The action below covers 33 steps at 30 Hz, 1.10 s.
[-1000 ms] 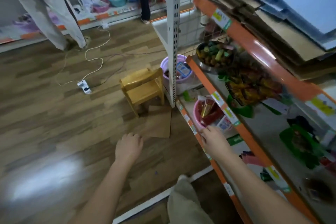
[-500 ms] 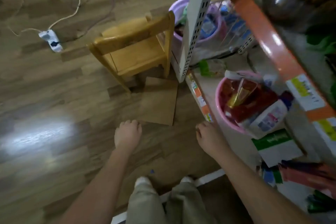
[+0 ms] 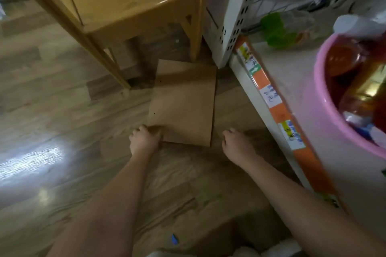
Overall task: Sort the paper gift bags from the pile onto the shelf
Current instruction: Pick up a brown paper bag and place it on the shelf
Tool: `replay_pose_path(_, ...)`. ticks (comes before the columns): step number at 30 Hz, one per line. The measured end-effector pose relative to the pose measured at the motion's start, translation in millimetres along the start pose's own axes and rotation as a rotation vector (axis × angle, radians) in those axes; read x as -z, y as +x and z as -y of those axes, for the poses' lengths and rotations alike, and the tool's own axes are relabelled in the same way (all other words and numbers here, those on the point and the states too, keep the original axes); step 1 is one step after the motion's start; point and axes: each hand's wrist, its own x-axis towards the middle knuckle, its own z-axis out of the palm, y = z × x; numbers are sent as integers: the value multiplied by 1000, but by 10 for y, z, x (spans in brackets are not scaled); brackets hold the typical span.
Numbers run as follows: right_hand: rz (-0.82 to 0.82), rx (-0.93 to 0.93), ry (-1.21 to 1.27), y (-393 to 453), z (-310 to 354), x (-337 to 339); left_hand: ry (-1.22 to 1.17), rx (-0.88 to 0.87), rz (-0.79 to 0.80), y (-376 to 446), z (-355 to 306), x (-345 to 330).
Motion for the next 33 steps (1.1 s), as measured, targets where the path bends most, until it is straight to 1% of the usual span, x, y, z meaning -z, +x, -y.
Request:
replay_pose_path(3, -30, -33, -26, 215, -26, -39, -123, 171, -43, 177, -161, -106)
replay_pose_path(5, -34, -47, -24, 290, -26, -25, -196, 291, -38, 235, -270, -112)
replay_pose_path(7, -32, -56, -15, 319, -27, 22, -260, 344, -16, 362, -279, -148)
replay_pose_path(9, -33, -73, -7, 319, -36, 87, -231, 316, 87, 525, -204, -179)
replay_pose_path(11, -40, -89, 7, 299, -55, 150, -227, 213, 209, 644, -145, -237)
replay_pose_path(13, -53, -110, 10, 235, -77, 198, -444, 137, 259, 536, -187, -225)
replay_pose_path(14, -56, -125, 7, 178, -82, 222, -572, 141, 259, 435, -209, -194)
replay_pose_path(15, -53, -138, 0, 101, -84, 248, -650, 134, 246, 306, -231, -140)
replay_pose_path(18, -12, -145, -17, -259, -45, 373, -758, 92, 261, -11, -111, -13)
replay_pose_path(22, 9, -120, -14, -951, 97, 699, -875, 27, 296, -1042, -73, 541)
replay_pose_path(25, -22, -95, 13, -1528, 254, 1081, -867, 9, 302, -1773, 67, 970)
replay_pose_path(30, -82, -60, 47, -2596, 603, 1977, -868, -9, 295, -3099, 231, 1911)
replay_pose_path(33, -159, 1, 22, -3248, 882, 2619, -899, -35, 300, -3839, 261, 2579)
